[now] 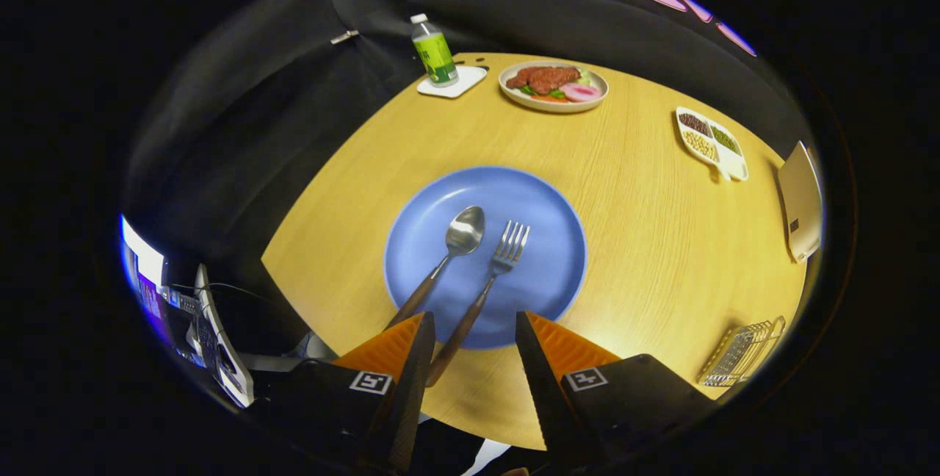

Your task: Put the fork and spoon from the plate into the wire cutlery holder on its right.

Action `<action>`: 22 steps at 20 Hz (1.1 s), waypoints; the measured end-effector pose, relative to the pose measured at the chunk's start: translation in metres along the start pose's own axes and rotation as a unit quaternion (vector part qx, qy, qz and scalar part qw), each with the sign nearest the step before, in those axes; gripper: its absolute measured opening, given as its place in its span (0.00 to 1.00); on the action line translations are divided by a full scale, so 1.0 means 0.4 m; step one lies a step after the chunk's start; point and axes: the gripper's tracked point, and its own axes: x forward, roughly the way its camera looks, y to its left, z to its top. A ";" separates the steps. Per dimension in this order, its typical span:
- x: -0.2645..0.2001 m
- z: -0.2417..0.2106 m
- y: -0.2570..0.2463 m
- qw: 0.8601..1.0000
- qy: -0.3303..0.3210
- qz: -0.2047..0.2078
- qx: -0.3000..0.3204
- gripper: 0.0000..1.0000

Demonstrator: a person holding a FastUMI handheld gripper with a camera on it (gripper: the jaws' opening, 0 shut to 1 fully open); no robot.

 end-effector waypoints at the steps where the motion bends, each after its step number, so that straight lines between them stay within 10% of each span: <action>1: 0.021 -0.003 -0.002 1.000 0.005 -0.007 0.010 0.70; 4: 0.072 -0.018 -0.002 0.999 0.022 -0.024 0.020 0.49; 8: 0.109 -0.019 -0.019 0.998 0.031 -0.050 0.021 0.51; 13: 0.125 -0.018 -0.042 0.996 0.034 -0.058 0.060 0.14; 22: -0.116 0.108 -0.110 0.992 -0.074 0.005 0.101 0.07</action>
